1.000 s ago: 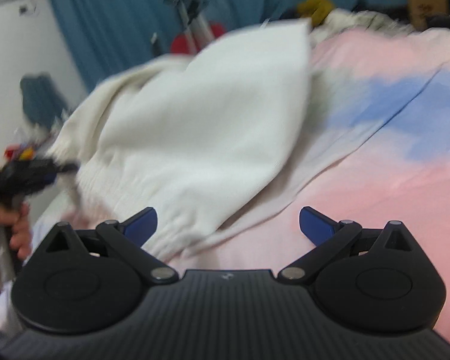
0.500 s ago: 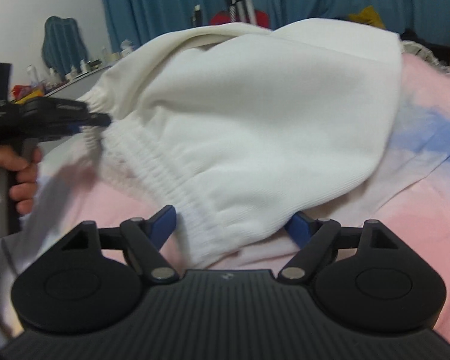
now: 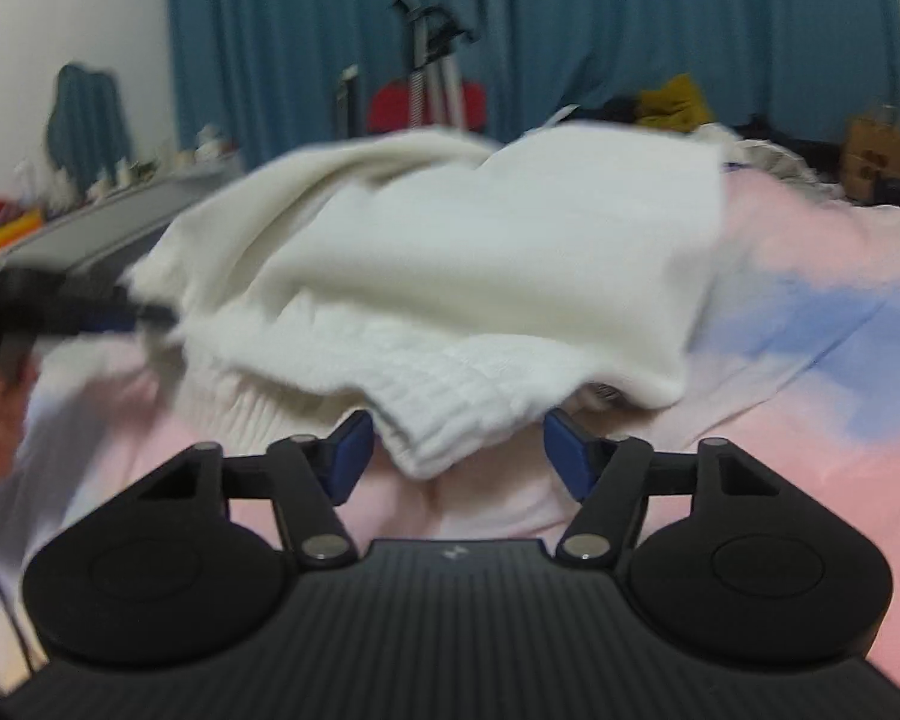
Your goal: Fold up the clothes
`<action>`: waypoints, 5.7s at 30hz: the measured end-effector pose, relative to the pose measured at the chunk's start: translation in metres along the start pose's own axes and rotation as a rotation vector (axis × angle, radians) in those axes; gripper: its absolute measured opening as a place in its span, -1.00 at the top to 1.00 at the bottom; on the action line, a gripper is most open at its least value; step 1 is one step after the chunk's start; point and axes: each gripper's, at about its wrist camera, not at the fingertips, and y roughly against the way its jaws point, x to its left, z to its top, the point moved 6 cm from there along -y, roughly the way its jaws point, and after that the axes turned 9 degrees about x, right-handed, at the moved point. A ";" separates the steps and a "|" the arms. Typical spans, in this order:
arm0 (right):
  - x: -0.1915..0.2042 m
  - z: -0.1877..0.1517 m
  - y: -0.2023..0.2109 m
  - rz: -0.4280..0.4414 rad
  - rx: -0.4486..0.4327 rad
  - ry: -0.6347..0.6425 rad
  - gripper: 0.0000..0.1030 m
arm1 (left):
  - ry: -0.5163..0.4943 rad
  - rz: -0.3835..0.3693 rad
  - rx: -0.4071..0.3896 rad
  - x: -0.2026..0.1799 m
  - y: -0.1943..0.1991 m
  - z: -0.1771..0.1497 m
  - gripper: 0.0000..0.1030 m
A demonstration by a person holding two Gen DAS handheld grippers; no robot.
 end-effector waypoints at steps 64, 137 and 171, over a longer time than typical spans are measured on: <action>0.030 0.009 0.044 0.175 -0.046 -0.144 0.55 | 0.068 0.191 -0.325 -0.028 0.050 0.106 0.80; -0.128 0.045 0.039 -0.052 0.018 -0.204 -0.73 | 0.148 0.011 -0.028 0.012 0.078 0.005 0.78; -0.128 0.035 0.062 -0.056 0.008 -0.252 -0.73 | -0.036 0.096 -0.092 -0.001 0.184 0.024 -0.59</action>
